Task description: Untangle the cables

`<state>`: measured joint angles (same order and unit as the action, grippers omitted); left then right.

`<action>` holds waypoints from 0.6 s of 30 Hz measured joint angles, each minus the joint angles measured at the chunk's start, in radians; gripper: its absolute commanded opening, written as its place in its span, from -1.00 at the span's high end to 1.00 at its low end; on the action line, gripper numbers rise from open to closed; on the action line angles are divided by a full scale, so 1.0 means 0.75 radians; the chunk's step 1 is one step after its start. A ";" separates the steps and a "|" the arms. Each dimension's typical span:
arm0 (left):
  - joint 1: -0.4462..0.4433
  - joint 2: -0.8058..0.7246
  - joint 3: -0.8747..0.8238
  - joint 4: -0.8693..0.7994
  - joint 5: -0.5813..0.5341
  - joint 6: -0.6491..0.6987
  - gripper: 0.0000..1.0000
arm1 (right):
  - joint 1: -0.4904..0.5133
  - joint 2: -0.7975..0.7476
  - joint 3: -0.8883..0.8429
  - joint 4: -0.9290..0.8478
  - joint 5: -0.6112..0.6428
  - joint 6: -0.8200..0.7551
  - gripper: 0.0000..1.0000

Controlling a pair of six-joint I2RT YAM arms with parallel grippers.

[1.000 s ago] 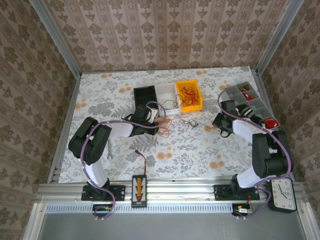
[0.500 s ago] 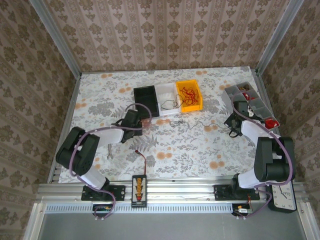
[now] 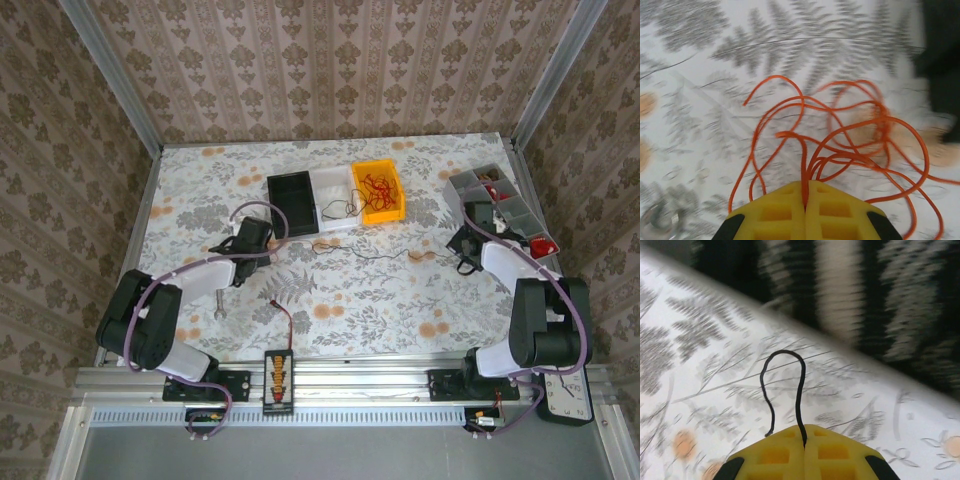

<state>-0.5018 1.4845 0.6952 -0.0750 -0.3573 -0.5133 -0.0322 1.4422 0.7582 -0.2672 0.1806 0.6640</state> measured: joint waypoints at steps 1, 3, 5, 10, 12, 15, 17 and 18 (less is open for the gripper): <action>-0.019 0.011 0.001 0.030 0.038 0.033 1.00 | 0.048 0.002 0.012 0.007 -0.013 -0.023 0.97; -0.067 0.055 0.017 0.083 0.142 0.106 1.00 | 0.192 0.020 0.057 0.043 -0.049 -0.087 0.95; -0.104 0.110 0.043 0.116 0.238 0.153 1.00 | 0.319 0.061 0.115 0.094 -0.096 -0.149 0.93; -0.125 0.206 0.073 0.158 0.406 0.217 1.00 | 0.535 0.224 0.253 0.188 -0.238 -0.250 0.90; -0.125 0.223 0.076 0.163 0.449 0.239 1.00 | 0.582 0.318 0.328 0.183 -0.278 -0.282 0.85; -0.125 0.228 0.087 0.166 0.496 0.264 1.00 | 0.615 0.429 0.423 0.171 -0.325 -0.314 0.73; -0.125 0.231 0.089 0.168 0.519 0.274 1.00 | 0.627 0.483 0.473 0.164 -0.359 -0.330 0.58; -0.126 0.234 0.089 0.168 0.527 0.278 1.00 | 0.634 0.508 0.498 0.159 -0.375 -0.334 0.47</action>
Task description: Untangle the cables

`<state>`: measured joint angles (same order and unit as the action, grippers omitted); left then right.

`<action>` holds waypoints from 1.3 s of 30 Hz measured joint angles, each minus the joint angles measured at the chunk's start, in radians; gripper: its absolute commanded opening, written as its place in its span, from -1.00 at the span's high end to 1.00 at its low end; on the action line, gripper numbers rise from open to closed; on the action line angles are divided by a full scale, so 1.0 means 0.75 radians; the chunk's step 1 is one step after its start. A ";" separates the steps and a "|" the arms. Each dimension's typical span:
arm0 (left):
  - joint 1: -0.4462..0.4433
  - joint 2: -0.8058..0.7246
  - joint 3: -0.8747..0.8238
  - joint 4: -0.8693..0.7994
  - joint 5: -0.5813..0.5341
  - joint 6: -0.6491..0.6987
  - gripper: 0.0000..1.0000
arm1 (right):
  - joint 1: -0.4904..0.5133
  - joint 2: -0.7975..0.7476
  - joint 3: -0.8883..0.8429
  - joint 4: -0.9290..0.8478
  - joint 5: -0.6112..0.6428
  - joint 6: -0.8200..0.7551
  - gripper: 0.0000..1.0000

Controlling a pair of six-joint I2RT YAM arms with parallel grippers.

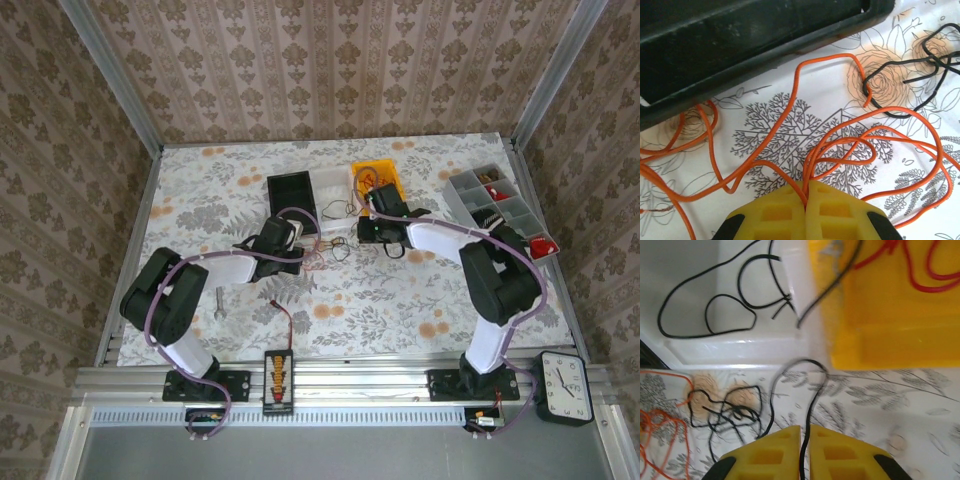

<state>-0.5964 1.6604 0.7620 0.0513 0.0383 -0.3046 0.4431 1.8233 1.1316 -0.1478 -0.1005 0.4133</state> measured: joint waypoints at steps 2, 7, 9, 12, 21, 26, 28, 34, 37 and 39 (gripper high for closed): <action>-0.001 0.010 0.003 0.005 0.013 0.009 1.00 | 0.013 0.036 0.038 -0.015 -0.028 -0.012 0.28; -0.004 0.017 0.011 0.007 0.026 0.018 1.00 | 0.049 0.095 0.090 -0.044 -0.074 -0.038 0.00; -0.006 0.017 0.011 0.009 0.027 0.019 1.00 | 0.072 0.128 0.128 -0.078 -0.082 -0.054 -0.10; -0.006 0.018 0.011 0.009 0.032 0.019 1.00 | 0.107 0.189 0.194 -0.118 -0.081 -0.080 -0.20; -0.006 0.018 0.011 0.009 0.031 0.019 1.00 | 0.235 0.332 0.390 -0.329 0.113 -0.194 -0.10; -0.007 0.018 0.012 0.009 0.030 0.019 1.00 | 0.274 0.385 0.475 -0.423 0.245 -0.251 0.56; -0.007 0.018 0.012 0.009 0.030 0.019 1.00 | 0.278 0.399 0.497 -0.436 0.259 -0.265 0.88; -0.007 0.018 0.014 0.006 -0.012 0.008 1.00 | 0.259 0.324 0.358 -0.302 0.260 -0.252 1.00; 0.006 0.017 0.015 -0.004 -0.083 -0.045 1.00 | 0.210 0.217 0.190 -0.220 0.225 -0.190 1.00; 0.035 0.012 0.015 -0.018 -0.132 -0.095 1.00 | 0.140 0.129 0.068 -0.196 0.208 -0.127 1.00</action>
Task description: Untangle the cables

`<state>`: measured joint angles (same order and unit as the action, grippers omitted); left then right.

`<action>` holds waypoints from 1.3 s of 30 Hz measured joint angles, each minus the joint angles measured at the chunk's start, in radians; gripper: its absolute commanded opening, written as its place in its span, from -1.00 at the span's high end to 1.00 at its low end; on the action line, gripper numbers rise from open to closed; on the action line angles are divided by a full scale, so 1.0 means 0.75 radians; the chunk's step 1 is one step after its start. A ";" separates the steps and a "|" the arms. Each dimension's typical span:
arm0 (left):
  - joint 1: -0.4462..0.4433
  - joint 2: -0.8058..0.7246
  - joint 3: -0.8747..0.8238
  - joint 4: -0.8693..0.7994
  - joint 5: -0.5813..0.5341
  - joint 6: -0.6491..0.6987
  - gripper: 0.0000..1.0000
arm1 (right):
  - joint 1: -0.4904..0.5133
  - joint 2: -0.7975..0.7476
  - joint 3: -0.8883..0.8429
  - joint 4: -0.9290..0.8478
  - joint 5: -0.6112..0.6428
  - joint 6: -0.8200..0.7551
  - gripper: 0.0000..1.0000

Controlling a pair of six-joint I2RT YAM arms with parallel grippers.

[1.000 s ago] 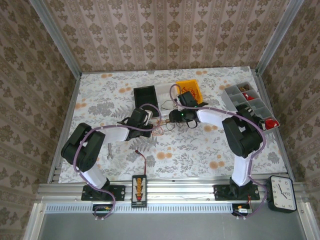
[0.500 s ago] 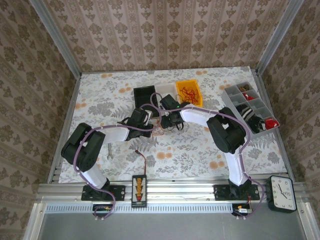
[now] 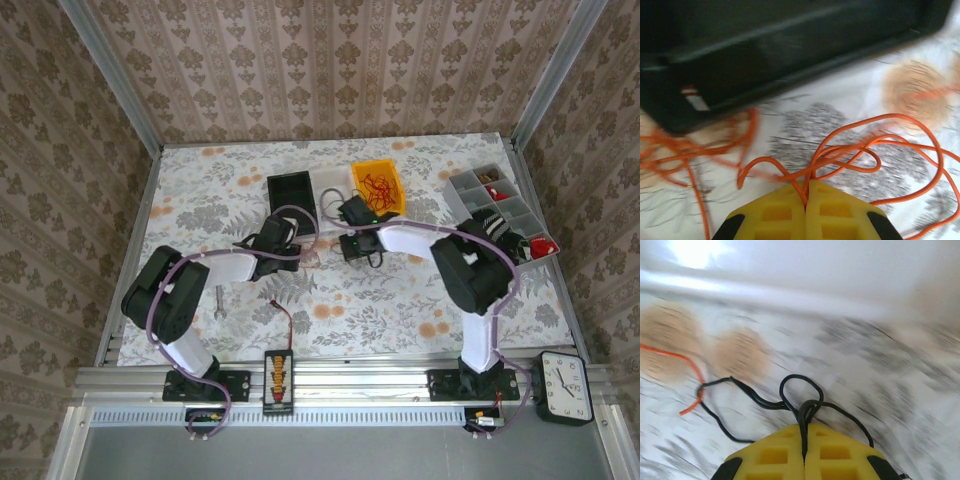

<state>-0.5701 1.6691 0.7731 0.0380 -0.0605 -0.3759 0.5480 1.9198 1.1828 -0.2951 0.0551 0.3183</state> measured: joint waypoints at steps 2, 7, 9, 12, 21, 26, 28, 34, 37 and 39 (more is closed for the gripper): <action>0.039 -0.011 -0.010 -0.011 -0.053 -0.049 1.00 | -0.102 -0.092 -0.119 0.011 -0.008 0.076 1.00; 0.072 -0.035 -0.034 -0.021 -0.118 -0.113 1.00 | -0.310 -0.295 -0.355 0.024 0.014 0.247 1.00; 0.062 -0.035 -0.034 -0.020 -0.121 -0.112 1.00 | -0.328 -0.362 -0.408 0.022 0.033 0.285 1.00; 0.032 -0.035 -0.034 -0.013 -0.091 -0.072 1.00 | -0.322 -0.444 -0.428 0.026 0.033 0.306 1.00; -0.070 0.033 0.043 -0.015 0.040 0.067 1.00 | -0.315 -0.629 -0.409 0.064 0.069 0.341 1.00; -0.092 0.028 0.032 0.002 0.146 0.169 0.06 | -0.312 -0.627 -0.408 0.082 0.065 0.345 1.00; -0.099 0.011 0.028 -0.004 0.198 0.216 -0.12 | -0.307 -0.616 -0.408 0.086 0.060 0.344 1.00; -0.104 -0.062 0.035 -0.082 0.298 0.344 -0.49 | -0.302 -0.559 -0.408 0.087 0.048 0.343 1.00; -0.117 -0.064 0.081 -0.114 0.316 0.388 -0.50 | -0.300 -0.545 -0.409 0.098 0.021 0.336 1.00; -0.138 -0.064 0.131 -0.134 0.328 0.417 -0.51 | -0.295 -0.541 -0.409 0.109 0.003 0.325 1.00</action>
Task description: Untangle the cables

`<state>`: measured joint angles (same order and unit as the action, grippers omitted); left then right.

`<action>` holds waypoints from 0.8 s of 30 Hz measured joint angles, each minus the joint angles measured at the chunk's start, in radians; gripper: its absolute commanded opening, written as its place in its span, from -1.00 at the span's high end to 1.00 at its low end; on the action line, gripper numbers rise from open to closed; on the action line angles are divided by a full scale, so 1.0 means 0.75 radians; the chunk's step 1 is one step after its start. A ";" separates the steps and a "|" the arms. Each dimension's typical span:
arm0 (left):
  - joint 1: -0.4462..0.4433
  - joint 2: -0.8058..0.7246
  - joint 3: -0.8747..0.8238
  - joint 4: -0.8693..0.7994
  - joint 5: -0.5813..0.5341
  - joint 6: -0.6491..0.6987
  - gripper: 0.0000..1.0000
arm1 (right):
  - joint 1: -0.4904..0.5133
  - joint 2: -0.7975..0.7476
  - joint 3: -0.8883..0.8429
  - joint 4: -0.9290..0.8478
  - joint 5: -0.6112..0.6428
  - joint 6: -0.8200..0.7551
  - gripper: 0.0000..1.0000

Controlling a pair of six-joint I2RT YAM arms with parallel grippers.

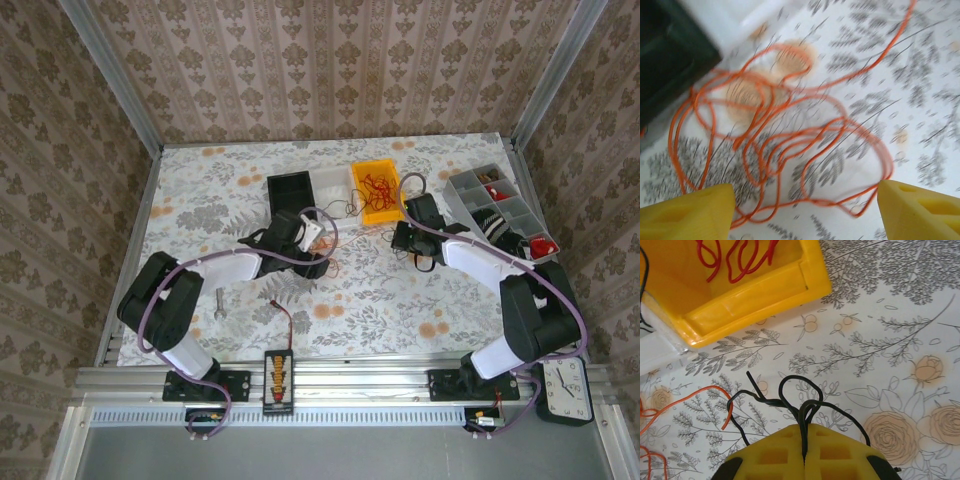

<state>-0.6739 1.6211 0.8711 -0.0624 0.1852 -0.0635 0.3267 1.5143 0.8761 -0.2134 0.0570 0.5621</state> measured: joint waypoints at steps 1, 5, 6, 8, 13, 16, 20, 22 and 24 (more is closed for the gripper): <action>-0.015 0.001 0.034 -0.007 0.004 0.019 -0.50 | 0.004 0.002 0.000 0.005 -0.012 -0.006 1.00; -0.073 0.056 0.204 -0.011 0.043 0.083 -0.41 | 0.016 0.005 -0.007 0.018 -0.048 -0.017 1.00; -0.082 0.083 0.246 -0.008 0.054 0.093 -0.36 | 0.016 0.006 -0.011 0.022 -0.055 -0.017 1.00; -0.097 0.169 0.347 -0.006 0.084 0.121 -0.20 | 0.016 0.006 -0.020 0.027 -0.066 -0.017 1.00; -0.104 0.384 0.509 -0.035 0.130 0.170 -0.04 | 0.016 0.006 -0.028 0.041 -0.089 -0.017 1.00; -0.104 0.467 0.548 -0.080 0.144 0.187 0.10 | 0.016 0.006 -0.031 0.052 -0.094 -0.016 1.00; -0.105 0.529 0.594 -0.120 0.146 0.202 0.76 | 0.016 0.005 -0.047 0.068 -0.097 -0.016 1.00; -0.105 0.533 0.596 -0.123 0.137 0.201 1.00 | 0.016 0.005 -0.051 0.068 -0.097 -0.016 1.00; -0.105 0.533 0.595 -0.115 0.125 0.198 1.00 | 0.015 0.005 -0.054 0.067 -0.095 -0.016 1.00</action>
<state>-0.7525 2.0209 1.3174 -0.1490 0.2790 0.0853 0.3382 1.5181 0.8356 -0.1635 -0.0139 0.5503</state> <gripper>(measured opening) 0.049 0.073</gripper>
